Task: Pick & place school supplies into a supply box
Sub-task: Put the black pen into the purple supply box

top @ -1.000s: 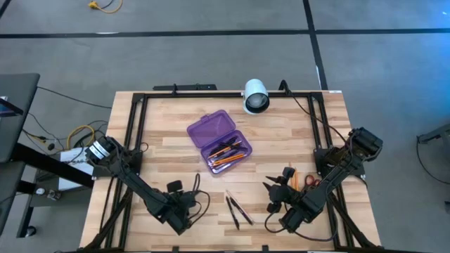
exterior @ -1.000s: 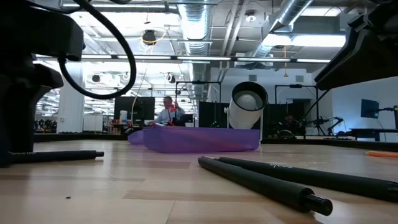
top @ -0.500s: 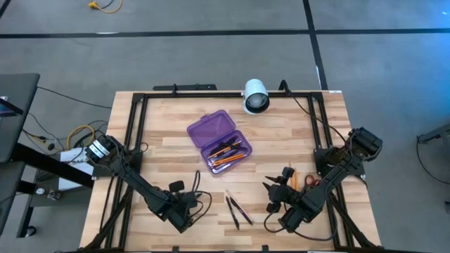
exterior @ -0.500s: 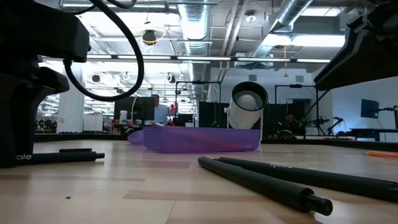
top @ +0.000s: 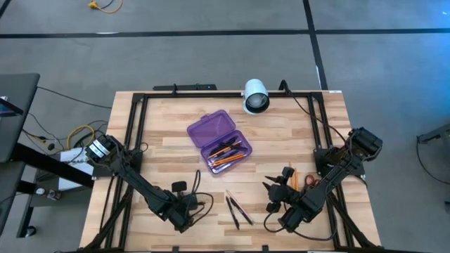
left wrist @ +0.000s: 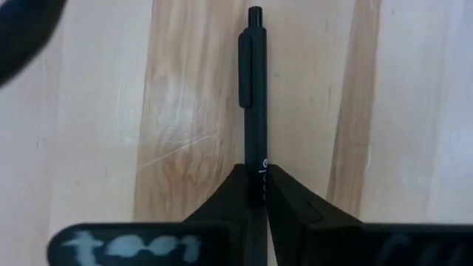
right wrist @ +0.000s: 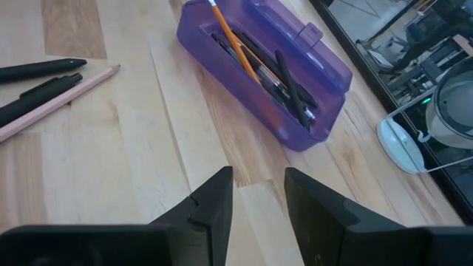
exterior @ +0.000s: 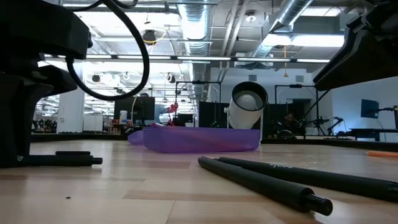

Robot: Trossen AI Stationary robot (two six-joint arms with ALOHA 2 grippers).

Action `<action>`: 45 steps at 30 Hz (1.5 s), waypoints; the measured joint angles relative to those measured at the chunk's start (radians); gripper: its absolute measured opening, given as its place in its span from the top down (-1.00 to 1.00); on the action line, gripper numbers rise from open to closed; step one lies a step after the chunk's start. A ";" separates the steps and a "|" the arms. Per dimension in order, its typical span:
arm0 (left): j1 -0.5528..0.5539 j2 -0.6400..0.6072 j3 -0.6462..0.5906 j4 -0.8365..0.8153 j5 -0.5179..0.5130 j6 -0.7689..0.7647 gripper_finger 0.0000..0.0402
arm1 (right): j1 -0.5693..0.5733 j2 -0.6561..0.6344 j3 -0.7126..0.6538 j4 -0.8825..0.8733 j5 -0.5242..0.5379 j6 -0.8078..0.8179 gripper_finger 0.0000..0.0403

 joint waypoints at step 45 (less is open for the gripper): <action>0.106 0.016 0.132 -0.025 -0.324 0.178 0.95 | 0.000 0.000 0.000 -0.007 -0.007 -0.002 0.41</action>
